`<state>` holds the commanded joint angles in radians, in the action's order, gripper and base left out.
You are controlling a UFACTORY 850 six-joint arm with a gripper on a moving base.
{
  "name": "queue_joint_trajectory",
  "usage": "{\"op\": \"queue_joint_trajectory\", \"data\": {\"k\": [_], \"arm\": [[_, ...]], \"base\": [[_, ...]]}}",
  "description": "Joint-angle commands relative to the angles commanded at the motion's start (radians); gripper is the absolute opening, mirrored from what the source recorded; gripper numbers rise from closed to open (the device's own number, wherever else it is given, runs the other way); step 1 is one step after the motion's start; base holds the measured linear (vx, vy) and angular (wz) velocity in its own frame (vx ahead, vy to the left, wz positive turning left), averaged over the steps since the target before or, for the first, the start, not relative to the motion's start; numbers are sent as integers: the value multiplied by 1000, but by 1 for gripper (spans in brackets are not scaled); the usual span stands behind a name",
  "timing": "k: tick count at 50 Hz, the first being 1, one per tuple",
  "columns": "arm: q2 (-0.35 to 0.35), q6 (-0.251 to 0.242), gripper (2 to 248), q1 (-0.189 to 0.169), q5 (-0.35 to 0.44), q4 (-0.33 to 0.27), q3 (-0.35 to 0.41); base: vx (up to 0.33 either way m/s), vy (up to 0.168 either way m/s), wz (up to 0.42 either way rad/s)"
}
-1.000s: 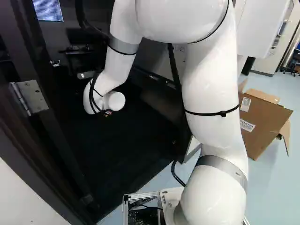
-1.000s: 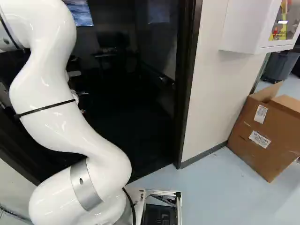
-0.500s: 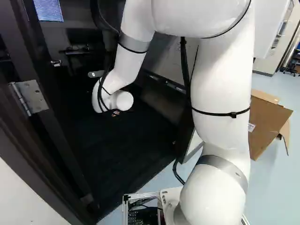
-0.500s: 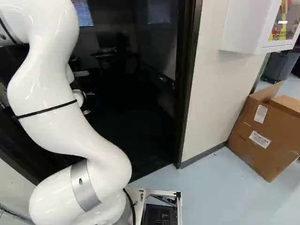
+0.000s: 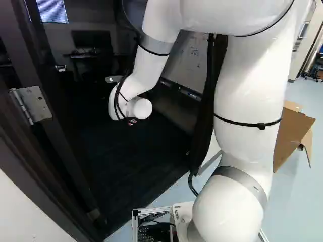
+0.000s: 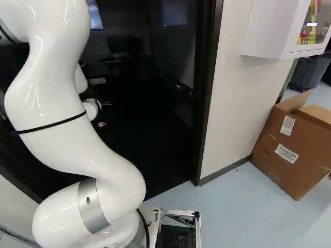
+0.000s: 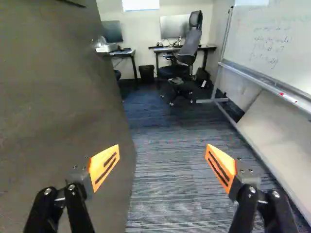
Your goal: Open the door and move inside
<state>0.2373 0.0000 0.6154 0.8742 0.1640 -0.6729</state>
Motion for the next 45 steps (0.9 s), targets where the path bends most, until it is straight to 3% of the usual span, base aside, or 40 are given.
{"op": "queue_joint_trajectory", "data": {"k": [45], "arm": [[-153,0,247,-101,0,0,171]], "base": [[0,0,0]]}}
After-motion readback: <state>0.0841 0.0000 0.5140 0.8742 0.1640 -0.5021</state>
